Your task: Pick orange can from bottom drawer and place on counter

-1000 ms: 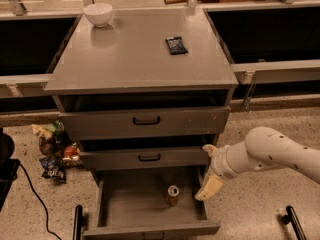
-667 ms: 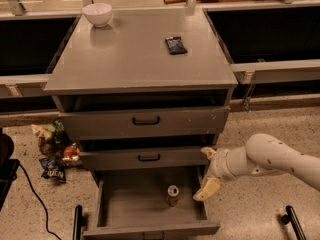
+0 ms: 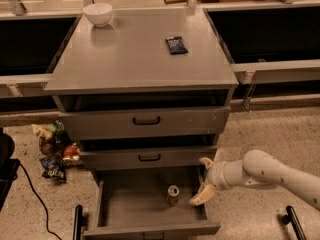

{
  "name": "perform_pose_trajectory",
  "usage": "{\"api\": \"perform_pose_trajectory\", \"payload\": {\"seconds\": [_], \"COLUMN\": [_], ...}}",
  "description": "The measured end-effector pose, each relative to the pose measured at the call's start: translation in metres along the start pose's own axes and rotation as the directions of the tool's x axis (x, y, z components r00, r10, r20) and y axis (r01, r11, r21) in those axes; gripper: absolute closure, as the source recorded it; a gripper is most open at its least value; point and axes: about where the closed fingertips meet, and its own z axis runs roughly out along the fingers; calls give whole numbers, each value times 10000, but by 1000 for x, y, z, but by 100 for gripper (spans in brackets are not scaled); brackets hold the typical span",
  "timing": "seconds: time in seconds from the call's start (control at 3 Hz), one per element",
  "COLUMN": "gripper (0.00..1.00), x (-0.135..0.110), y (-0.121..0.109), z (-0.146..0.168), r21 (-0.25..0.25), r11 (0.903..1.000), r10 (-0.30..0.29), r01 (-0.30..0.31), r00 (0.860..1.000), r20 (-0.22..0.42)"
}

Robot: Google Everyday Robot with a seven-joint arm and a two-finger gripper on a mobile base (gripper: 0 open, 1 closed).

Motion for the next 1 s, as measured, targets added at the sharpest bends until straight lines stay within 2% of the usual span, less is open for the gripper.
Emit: {"api": "perform_pose_trajectory", "payload": {"seconds": [0.33, 1.0], "gripper": [0, 0], "x": [23, 29], "y": [-3, -6], "z": [23, 34], "r21": [-120, -37], "r11": [9984, 9982], "r10": [558, 600], "r01": [-555, -599], "r00": [9979, 9980], "r20": [319, 203]}}
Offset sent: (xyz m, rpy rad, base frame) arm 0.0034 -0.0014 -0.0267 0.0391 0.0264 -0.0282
